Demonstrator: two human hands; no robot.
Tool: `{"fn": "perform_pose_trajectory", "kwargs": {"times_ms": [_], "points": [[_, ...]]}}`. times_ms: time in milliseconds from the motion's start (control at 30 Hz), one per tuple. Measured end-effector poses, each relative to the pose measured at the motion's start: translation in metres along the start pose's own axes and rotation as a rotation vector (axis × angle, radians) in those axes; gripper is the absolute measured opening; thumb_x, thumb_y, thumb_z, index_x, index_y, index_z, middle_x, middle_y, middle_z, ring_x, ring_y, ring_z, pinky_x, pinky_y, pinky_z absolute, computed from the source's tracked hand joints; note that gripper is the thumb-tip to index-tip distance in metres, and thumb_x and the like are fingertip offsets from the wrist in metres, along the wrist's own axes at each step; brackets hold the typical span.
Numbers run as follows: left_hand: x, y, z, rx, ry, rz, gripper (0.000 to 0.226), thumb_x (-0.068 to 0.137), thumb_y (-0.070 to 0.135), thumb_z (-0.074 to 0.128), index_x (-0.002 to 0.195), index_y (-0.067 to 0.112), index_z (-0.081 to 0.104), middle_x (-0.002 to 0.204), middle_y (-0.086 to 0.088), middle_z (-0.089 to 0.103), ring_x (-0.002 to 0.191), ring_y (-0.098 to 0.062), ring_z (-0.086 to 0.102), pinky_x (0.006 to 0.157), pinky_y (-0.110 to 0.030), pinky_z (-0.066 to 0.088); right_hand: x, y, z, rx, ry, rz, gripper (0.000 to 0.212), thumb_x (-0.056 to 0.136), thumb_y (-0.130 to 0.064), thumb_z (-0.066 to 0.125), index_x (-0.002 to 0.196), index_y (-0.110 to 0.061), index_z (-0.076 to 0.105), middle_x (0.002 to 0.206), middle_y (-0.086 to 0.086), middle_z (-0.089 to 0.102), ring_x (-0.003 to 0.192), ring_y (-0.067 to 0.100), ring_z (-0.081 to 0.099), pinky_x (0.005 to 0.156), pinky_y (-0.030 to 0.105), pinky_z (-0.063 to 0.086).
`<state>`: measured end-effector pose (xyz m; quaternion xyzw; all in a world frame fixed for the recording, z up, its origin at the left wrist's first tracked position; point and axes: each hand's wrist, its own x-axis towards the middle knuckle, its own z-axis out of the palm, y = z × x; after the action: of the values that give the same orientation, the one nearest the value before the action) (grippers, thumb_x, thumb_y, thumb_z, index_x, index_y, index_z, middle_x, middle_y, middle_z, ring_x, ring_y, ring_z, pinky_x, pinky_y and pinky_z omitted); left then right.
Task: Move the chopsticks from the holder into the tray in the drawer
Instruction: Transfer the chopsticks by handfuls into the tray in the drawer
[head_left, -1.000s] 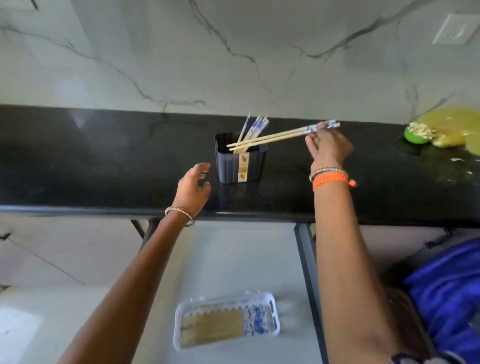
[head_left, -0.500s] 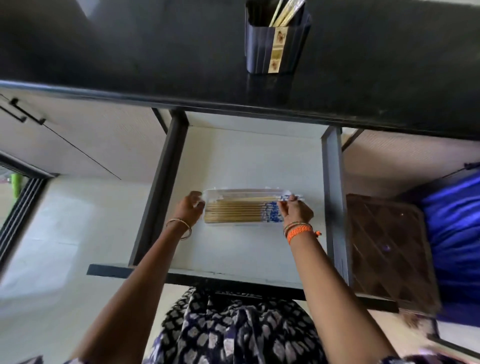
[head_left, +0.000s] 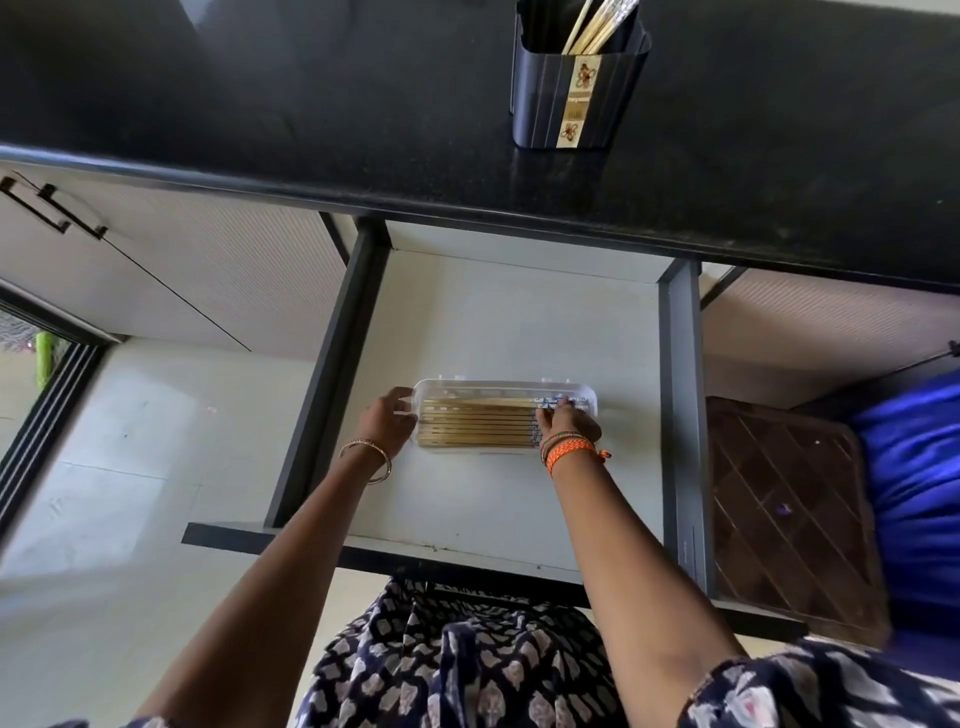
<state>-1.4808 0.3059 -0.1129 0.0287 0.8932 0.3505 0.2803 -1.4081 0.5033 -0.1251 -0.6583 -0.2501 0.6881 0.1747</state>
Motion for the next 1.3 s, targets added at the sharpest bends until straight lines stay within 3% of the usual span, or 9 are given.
{"fn": "perform_pose_trajectory", "kwargs": {"times_ms": [100,167,267,400,500,667,900,1233,1300], "points": [[-0.001,-0.001,0.001,0.002,-0.003,-0.003,0.039,0.082,-0.003,0.054,0.12,0.004,0.053,0.112,-0.024,0.064,0.102,-0.037,0.061,0.089,-0.045,0.051,-0.008,-0.005,0.006,0.003,-0.003,0.01,0.006,0.091,0.005,0.051,0.095,0.008,0.055,0.117,0.027,0.058,0.1,0.036,0.062,0.094,0.042,0.053],[-0.001,-0.001,0.001,0.0,-0.01,-0.001,0.039,0.082,-0.003,0.054,0.12,0.004,0.053,0.113,-0.024,0.064,0.102,-0.037,0.061,0.09,-0.047,0.051,-0.008,-0.008,0.006,-0.005,-0.032,0.018,0.04,0.092,0.01,0.047,0.131,0.004,0.045,0.124,0.028,0.055,0.113,0.039,0.059,0.102,0.044,0.047],[-0.001,-0.003,0.002,-0.002,-0.004,0.008,0.04,0.082,-0.003,0.055,0.121,0.004,0.052,0.115,-0.023,0.064,0.102,-0.035,0.062,0.091,-0.046,0.051,-0.014,-0.009,0.004,-0.059,-0.051,0.049,0.057,0.09,0.017,0.04,0.144,-0.001,0.033,0.132,0.029,0.053,0.124,0.038,0.053,0.106,0.043,0.042],[0.001,-0.004,0.003,-0.036,-0.007,-0.006,0.04,0.083,-0.004,0.054,0.122,0.004,0.051,0.118,-0.023,0.063,0.104,-0.035,0.061,0.093,-0.046,0.05,-0.014,-0.007,0.004,-0.138,-0.052,0.049,0.053,0.088,0.016,0.043,0.139,0.002,0.042,0.102,0.018,0.059,0.077,0.023,0.06,0.099,0.037,0.05],[0.002,0.0,0.003,-0.07,0.001,-0.006,0.041,0.085,-0.002,0.053,0.125,0.005,0.047,0.124,-0.022,0.057,0.107,-0.035,0.06,0.095,-0.044,0.05,-0.018,-0.01,0.008,-0.158,-0.091,0.057,0.048,0.087,0.02,0.041,0.13,0.002,0.046,0.114,0.021,0.056,0.084,0.024,0.053,0.096,0.038,0.052],[0.015,0.042,-0.01,-0.102,0.118,0.149,0.04,0.086,-0.001,0.052,0.125,0.006,0.046,0.128,-0.018,0.055,0.113,-0.031,0.056,0.092,-0.036,0.045,-0.039,-0.036,0.028,-0.18,-0.33,0.015,0.022,0.088,0.014,0.046,0.072,0.002,0.052,0.073,0.014,0.051,0.067,0.018,0.053,0.073,0.032,0.058],[0.064,0.199,-0.063,-0.233,0.291,0.605,0.033,0.083,-0.005,0.049,0.112,0.006,0.058,0.11,-0.012,0.066,0.091,-0.015,0.06,0.08,-0.022,0.048,-0.09,-0.167,0.096,-0.286,-0.572,-0.446,0.025,0.088,0.007,0.049,0.079,-0.013,0.061,0.072,0.003,0.061,0.063,0.011,0.058,0.058,0.022,0.053],[0.16,0.314,-0.105,0.101,0.373,0.847,0.035,0.088,0.013,0.053,0.124,0.014,0.053,0.127,-0.009,0.057,0.117,-0.024,0.054,0.097,-0.034,0.045,-0.04,-0.337,0.229,-0.426,-0.232,-1.014,0.032,0.086,-0.011,0.057,0.099,0.017,0.063,0.074,0.013,0.057,0.078,0.013,0.038,0.07,0.037,0.049],[0.172,0.313,-0.103,0.149,0.352,0.87,0.035,0.089,0.014,0.053,0.124,0.014,0.053,0.128,-0.009,0.057,0.117,-0.024,0.054,0.095,-0.035,0.046,-0.026,-0.347,0.252,-0.443,-0.228,-1.021,0.038,0.085,-0.016,0.061,0.097,0.019,0.061,0.081,0.023,0.069,0.089,0.04,0.067,0.072,0.041,0.052]]}}
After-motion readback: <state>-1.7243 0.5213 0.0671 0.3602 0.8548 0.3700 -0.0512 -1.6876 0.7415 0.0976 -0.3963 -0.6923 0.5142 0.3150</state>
